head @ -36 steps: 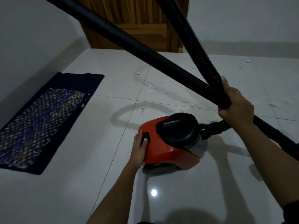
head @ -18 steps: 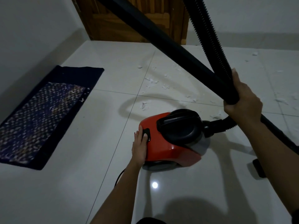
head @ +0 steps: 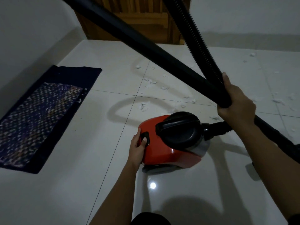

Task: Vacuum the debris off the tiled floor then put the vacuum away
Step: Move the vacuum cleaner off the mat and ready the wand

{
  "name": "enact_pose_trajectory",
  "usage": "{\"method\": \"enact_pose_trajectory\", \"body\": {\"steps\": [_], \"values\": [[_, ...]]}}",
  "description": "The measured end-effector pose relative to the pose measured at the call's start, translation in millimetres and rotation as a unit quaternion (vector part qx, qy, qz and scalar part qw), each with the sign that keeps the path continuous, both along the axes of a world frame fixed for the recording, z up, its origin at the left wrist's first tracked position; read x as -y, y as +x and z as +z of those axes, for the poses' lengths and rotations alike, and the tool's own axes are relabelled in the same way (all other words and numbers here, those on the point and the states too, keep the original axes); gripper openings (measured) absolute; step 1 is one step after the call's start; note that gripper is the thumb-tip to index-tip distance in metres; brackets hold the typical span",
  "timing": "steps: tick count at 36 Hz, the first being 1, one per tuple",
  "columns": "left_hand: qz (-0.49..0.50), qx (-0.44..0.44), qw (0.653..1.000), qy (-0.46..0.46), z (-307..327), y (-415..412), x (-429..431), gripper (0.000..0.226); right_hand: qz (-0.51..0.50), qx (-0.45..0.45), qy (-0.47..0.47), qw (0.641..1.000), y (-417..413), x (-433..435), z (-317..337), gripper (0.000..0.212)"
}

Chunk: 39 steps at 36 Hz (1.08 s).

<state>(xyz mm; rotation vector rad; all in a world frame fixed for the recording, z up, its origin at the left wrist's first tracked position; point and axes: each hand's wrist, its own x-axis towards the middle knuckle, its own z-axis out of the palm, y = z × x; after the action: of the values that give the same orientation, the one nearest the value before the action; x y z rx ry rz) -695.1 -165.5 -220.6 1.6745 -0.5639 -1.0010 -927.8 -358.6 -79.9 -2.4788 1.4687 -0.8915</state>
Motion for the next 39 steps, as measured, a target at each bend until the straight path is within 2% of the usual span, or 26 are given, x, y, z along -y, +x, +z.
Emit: {"method": "enact_pose_trajectory", "body": {"steps": [10, 13, 18, 22, 24, 26, 28, 29, 31, 33, 35, 39], "values": [[-0.024, 0.027, 0.999, 0.018, -1.5, 3.2, -1.0, 0.059, 0.005, 0.011, -0.006, 1.0, 4.6, 1.9, -2.8, 0.091], [-0.053, 0.052, 0.997, 0.023, -21.1, 12.4, 0.5, 0.071, 0.002, 0.024, -0.004, 1.0, 0.7, 4.0, -3.2, 0.094], [-0.071, 0.113, 0.989, 0.067, -53.6, 27.9, 7.7, 0.068, 0.003, 0.038, -0.009, 0.999, -2.1, 5.3, -3.8, 0.097], [-0.049, 0.188, 0.977, 0.084, 8.5, 0.1, 11.1, 0.054, 0.009, 0.042, -0.002, 0.999, -4.5, 5.7, -3.2, 0.098], [0.018, 0.283, 0.957, 0.052, 44.0, -16.4, 13.1, 0.039, 0.017, 0.045, 0.004, 0.999, -6.5, 5.8, -2.2, 0.098], [0.068, 0.347, 0.935, -0.02, 79.9, -31.6, 18.5, 0.031, 0.025, 0.047, 0.008, 0.999, -8.6, 6.4, -0.9, 0.098], [0.064, 0.423, 0.893, -0.136, 118.8, -41.5, 30.0, 0.027, 0.03, 0.045, 0.011, 0.998, -10.3, 7.5, -0.7, 0.097], [0.054, 0.481, 0.853, -0.197, 139.4, -44.7, 38.3, 0.026, 0.031, 0.044, 0.013, 0.998, -11.0, 8.2, -0.5, 0.096], [0.023, 0.593, 0.749, -0.295, 184.4, -45.9, 55.6, 0.026, 0.036, 0.041, 0.019, 0.998, -13.4, 9.3, -0.8, 0.097], [-0.017, 0.681, 0.651, -0.335, 236.2, -42.0, 70.6, 0.032, 0.043, 0.043, 0.022, 0.998, -16.9, 10.3, -1.0, 0.099], [-0.075, 0.751, 0.585, -0.297, 282.8, -35.0, 81.4, 0.043, 0.048, 0.051, 0.028, 0.997, -20.5, 10.5, -0.3, 0.099], [-0.219, 0.828, 0.508, -0.089, 344.2, -21.3, 94.7, 0.076, 0.061, 0.066, 0.046, 0.995, -24.8, 7.4, 2.6, 0.097]]}}
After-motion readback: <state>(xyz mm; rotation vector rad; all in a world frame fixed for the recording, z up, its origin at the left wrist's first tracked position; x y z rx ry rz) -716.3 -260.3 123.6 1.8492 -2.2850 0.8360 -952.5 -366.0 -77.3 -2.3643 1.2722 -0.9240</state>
